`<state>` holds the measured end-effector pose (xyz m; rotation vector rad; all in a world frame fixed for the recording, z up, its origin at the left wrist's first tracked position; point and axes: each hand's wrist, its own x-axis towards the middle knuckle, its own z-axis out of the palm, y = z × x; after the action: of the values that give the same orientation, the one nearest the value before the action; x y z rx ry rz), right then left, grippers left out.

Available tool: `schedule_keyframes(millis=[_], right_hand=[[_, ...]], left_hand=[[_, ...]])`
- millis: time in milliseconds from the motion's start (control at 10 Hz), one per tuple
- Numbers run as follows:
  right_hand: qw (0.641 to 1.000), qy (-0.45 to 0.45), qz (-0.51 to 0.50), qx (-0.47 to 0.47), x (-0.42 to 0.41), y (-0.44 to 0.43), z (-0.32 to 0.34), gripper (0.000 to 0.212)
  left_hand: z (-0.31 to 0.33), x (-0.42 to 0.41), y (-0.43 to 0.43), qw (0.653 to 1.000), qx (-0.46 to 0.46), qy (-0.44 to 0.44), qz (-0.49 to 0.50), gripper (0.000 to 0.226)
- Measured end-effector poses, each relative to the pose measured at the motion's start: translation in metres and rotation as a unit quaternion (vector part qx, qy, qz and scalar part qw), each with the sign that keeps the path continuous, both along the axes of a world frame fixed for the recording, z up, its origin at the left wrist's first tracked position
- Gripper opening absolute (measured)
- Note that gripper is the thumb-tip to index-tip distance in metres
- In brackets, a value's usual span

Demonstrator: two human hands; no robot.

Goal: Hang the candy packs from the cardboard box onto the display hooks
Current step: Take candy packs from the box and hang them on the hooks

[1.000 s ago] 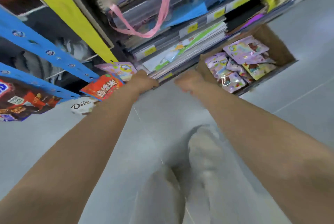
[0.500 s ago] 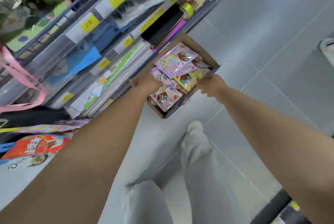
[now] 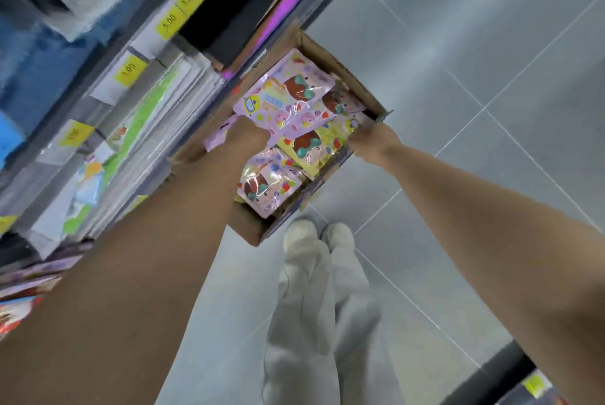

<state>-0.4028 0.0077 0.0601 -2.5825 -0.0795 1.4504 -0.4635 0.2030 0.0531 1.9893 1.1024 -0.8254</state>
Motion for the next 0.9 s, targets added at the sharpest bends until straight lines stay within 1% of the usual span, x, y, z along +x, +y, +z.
schedule_keyframes(millis=[100,200,300,400,500,600,700,800,900], right_hand=[[1.000,0.018,0.000,0.019,0.012,0.012,-0.048,0.009],[0.994,-0.011,-0.062,0.088,0.014,0.026,-0.085,0.016],[0.989,-0.095,0.105,0.052,0.014,0.034,-0.123,0.028],[0.964,-0.145,0.222,0.017,0.019,0.043,-0.152,0.038],[0.956,-0.164,0.239,-0.042,0.024,0.055,-0.171,0.036],[0.923,-0.209,0.316,-0.062,0.021,0.067,-0.179,0.039],[0.888,-0.225,0.397,-0.065,0.020,0.068,-0.176,0.039],[0.891,-0.224,0.393,-0.035,0.018,0.071,-0.165,0.040],[0.907,-0.210,0.363,0.027,0.008,0.077,-0.154,0.036]], left_hand=[[-0.047,0.007,0.005,0.999,0.014,0.012,0.031,0.014],[-0.092,0.007,0.007,0.997,0.002,0.043,0.071,0.028],[-0.126,0.005,0.006,0.990,-0.033,0.046,0.129,0.033],[-0.151,0.001,0.011,0.972,-0.073,0.034,0.223,0.028],[-0.161,0.000,0.012,0.934,-0.103,0.008,0.341,0.010],[-0.165,0.001,0.017,0.905,-0.125,-0.024,0.405,0.008],[-0.160,-0.015,0.032,0.907,-0.102,-0.017,0.408,0.011],[-0.146,-0.043,0.052,0.888,-0.062,-0.034,0.455,0.006],[-0.135,-0.072,0.075,0.873,-0.030,-0.021,0.486,0.034]])
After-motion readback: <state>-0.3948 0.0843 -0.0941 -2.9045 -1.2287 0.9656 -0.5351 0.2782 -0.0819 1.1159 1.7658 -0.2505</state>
